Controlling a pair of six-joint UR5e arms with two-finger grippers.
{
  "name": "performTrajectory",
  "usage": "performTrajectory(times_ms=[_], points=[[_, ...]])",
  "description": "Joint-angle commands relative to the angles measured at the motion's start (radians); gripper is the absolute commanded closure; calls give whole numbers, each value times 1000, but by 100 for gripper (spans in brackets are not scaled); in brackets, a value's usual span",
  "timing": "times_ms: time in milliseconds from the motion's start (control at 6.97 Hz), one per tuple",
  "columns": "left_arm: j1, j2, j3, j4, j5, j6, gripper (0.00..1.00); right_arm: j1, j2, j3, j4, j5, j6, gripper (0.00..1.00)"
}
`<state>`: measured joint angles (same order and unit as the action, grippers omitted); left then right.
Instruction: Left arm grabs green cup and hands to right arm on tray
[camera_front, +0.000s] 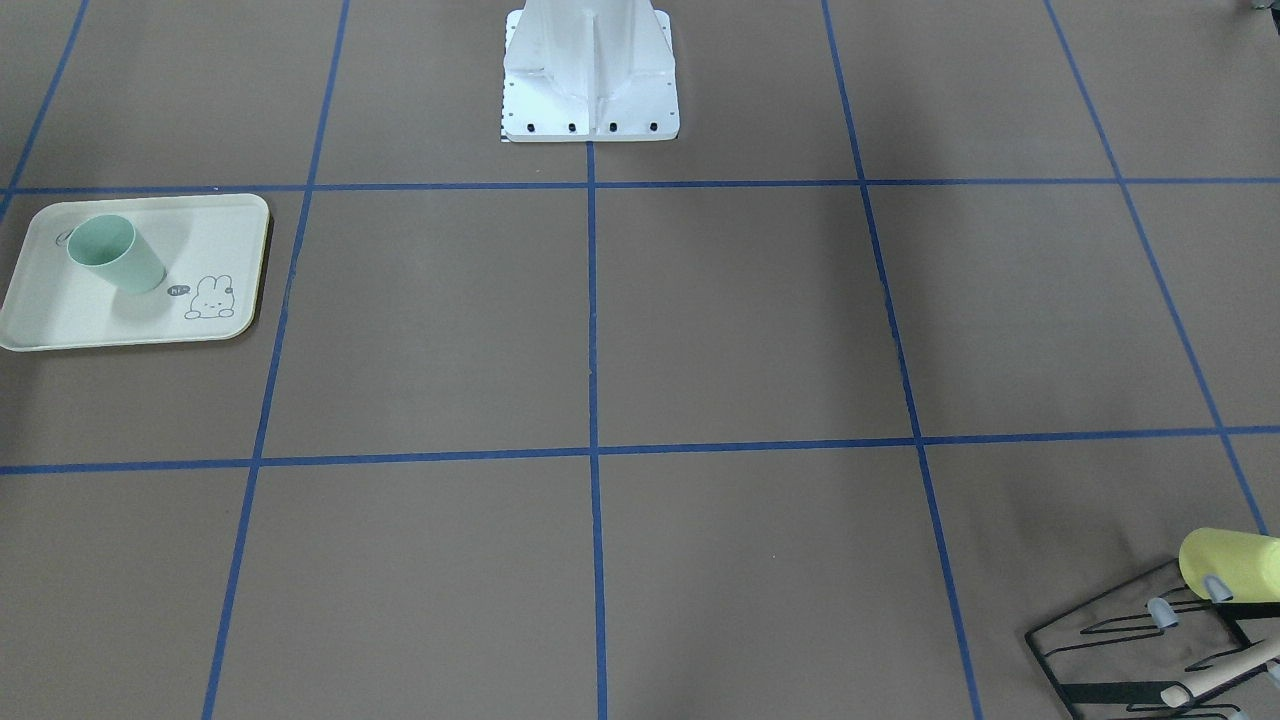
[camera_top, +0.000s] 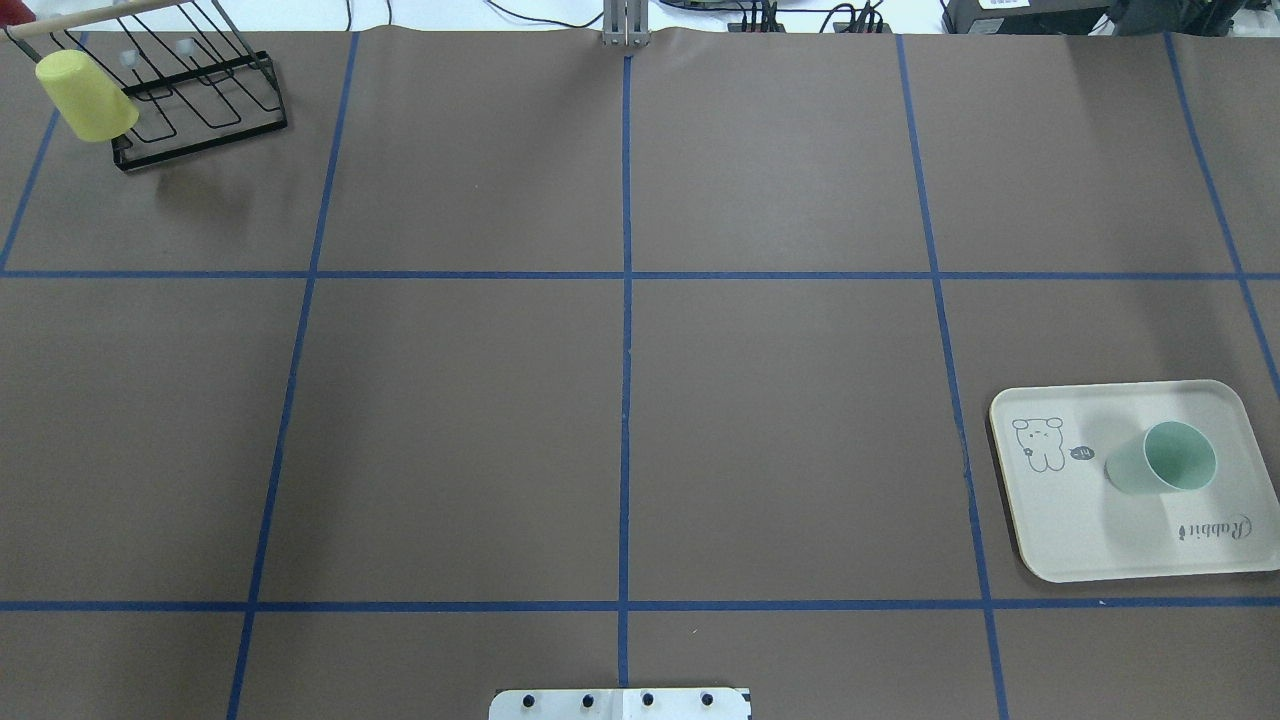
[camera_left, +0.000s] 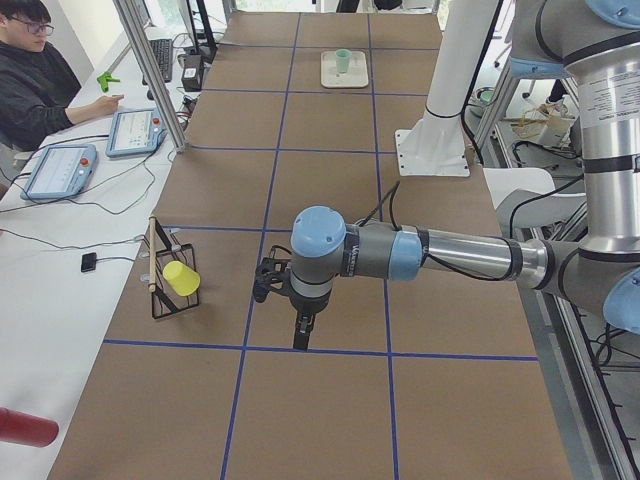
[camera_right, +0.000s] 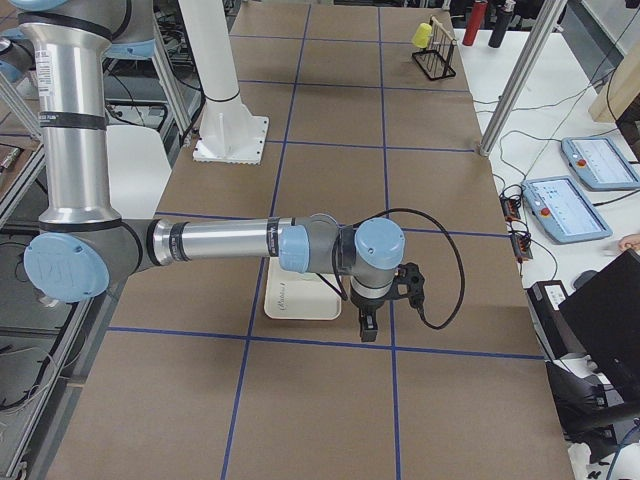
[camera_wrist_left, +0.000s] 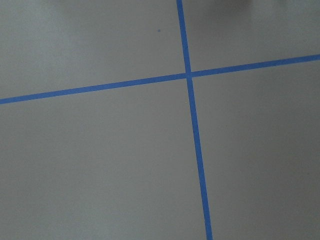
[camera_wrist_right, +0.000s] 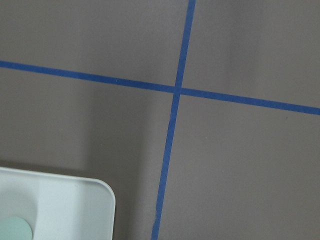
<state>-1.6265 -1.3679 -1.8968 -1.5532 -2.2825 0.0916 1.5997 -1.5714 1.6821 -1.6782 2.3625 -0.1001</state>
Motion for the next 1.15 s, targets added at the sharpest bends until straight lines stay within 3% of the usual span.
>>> performTrajectory(times_ms=[0,1004], points=[[0,-3,-1,1,0,-1,0,-3,-4,16,0,-2,28,1],[2,-11,7,1,-18,-1,0,-6,4,14,2,0,23,1]])
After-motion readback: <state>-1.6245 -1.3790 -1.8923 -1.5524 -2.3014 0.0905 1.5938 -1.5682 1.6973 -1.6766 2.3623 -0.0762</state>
